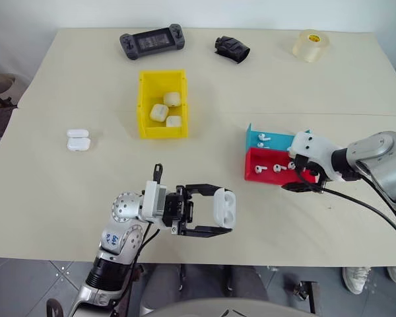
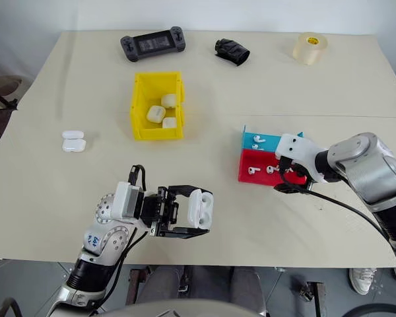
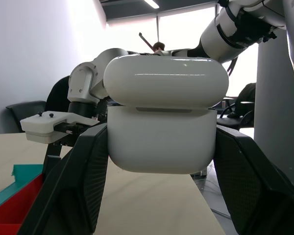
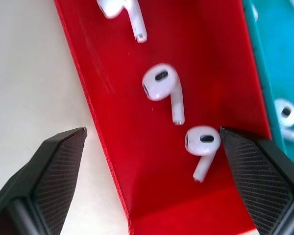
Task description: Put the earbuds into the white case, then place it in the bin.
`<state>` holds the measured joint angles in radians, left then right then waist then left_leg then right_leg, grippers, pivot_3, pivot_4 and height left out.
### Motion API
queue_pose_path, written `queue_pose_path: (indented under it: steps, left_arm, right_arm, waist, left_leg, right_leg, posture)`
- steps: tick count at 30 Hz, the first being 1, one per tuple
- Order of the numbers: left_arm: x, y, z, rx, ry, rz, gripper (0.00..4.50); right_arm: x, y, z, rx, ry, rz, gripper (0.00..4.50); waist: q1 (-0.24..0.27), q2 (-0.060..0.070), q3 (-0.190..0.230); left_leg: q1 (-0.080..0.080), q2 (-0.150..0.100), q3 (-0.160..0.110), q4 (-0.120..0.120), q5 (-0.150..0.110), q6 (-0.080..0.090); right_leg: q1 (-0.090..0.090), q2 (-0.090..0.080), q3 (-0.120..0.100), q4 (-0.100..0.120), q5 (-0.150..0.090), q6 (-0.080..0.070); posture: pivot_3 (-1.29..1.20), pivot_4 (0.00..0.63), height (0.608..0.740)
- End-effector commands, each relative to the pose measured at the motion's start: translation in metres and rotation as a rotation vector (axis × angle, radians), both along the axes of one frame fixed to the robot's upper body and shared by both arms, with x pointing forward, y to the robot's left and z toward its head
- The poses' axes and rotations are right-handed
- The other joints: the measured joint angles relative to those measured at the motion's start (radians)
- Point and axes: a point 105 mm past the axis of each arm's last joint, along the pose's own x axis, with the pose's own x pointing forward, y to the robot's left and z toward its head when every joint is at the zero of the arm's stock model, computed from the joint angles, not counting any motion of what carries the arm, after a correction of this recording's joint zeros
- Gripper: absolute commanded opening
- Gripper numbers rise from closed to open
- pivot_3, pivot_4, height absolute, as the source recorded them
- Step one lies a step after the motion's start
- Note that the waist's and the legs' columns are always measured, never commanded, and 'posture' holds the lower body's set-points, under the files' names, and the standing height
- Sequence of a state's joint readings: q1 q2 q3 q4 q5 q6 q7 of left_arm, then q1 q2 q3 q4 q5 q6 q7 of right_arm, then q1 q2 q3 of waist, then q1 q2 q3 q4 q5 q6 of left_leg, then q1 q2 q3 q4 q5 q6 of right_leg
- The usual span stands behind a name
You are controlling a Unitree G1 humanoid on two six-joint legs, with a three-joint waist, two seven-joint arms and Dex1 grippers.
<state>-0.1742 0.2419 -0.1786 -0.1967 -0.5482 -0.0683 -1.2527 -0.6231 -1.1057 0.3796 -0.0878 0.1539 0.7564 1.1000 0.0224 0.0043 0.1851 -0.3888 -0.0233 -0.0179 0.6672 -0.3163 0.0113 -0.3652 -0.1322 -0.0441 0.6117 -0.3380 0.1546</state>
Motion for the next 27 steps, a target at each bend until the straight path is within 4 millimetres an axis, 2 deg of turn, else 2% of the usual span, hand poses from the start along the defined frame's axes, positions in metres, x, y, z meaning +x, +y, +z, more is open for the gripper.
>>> queue_pose_path:
  steps: [1, 2, 5, 9, 23, 26, 27]
  left_arm:
    - [-0.008, 0.000, 0.009, -0.029, -0.056, -0.007, 2.80]
    - [-0.008, 0.000, 0.009, -0.028, -0.057, -0.006, 2.80]
    - [-0.007, 0.001, 0.010, -0.030, -0.061, 0.002, 2.80]
    - [-0.006, 0.001, 0.010, -0.029, -0.062, 0.009, 2.80]
    - [-0.004, 0.001, 0.011, -0.028, -0.065, 0.021, 2.80]
    - [-0.004, 0.001, 0.011, -0.027, -0.067, 0.022, 2.80]
    - [-0.004, 0.001, 0.011, -0.026, -0.067, 0.022, 2.80]
  right_arm:
    - [0.004, -0.003, 0.011, -0.019, -0.032, 0.018, 4.50]
    - [0.004, -0.003, 0.010, -0.020, -0.028, 0.022, 4.50]
    - [0.005, -0.002, 0.007, -0.015, -0.023, 0.026, 3.89]
    - [0.007, -0.001, 0.006, -0.014, -0.024, 0.030, 2.61]
    - [0.015, 0.003, 0.006, -0.015, -0.045, 0.054, 2.61]
    - [0.015, 0.003, 0.005, -0.019, -0.039, 0.058, 2.07]
    - [0.015, 0.002, 0.004, -0.019, -0.039, 0.059, 1.77]
  waist:
    - [0.000, 0.000, 0.000]
    - [0.000, 0.000, 0.000]
    - [-0.001, 0.000, 0.000]
    - [-0.001, 0.000, 0.000]
    - [-0.001, 0.000, 0.000]
    - [-0.002, 0.000, 0.000]
    - [-0.002, 0.000, 0.000]
  left_leg:
    - [0.000, 0.000, 0.000, 0.000, 0.000, 0.000]
    - [0.000, 0.000, 0.000, 0.000, 0.000, 0.000]
    - [0.000, 0.000, 0.000, 0.000, 0.000, 0.000]
    - [0.000, 0.000, 0.000, 0.000, 0.000, 0.000]
    - [0.000, 0.001, 0.000, 0.002, 0.000, 0.000]
    - [0.001, 0.001, 0.000, 0.002, 0.000, 0.000]
    - [0.001, 0.001, 0.000, 0.002, 0.000, 0.000]
  right_leg:
    - [0.000, 0.000, 0.000, 0.000, 0.000, 0.000]
    - [0.000, 0.000, 0.000, 0.000, 0.000, 0.000]
    - [0.000, 0.000, 0.000, 0.000, 0.000, 0.000]
    - [0.000, 0.000, 0.000, 0.000, 0.000, 0.000]
    - [0.000, 0.000, -0.001, 0.000, 0.000, 0.000]
    - [0.000, 0.000, -0.001, 0.001, 0.000, 0.000]
    - [0.000, 0.000, -0.001, 0.001, 0.000, 0.000]
  posture:
    - [0.00, 0.150, 0.740]
    - [0.00, 0.150, 0.740]
    - [0.00, 0.150, 0.740]
    - [0.00, 0.150, 0.740]
    - [0.00, 0.150, 0.740]
    - [0.00, 0.150, 0.740]
    - [0.00, 0.150, 0.740]
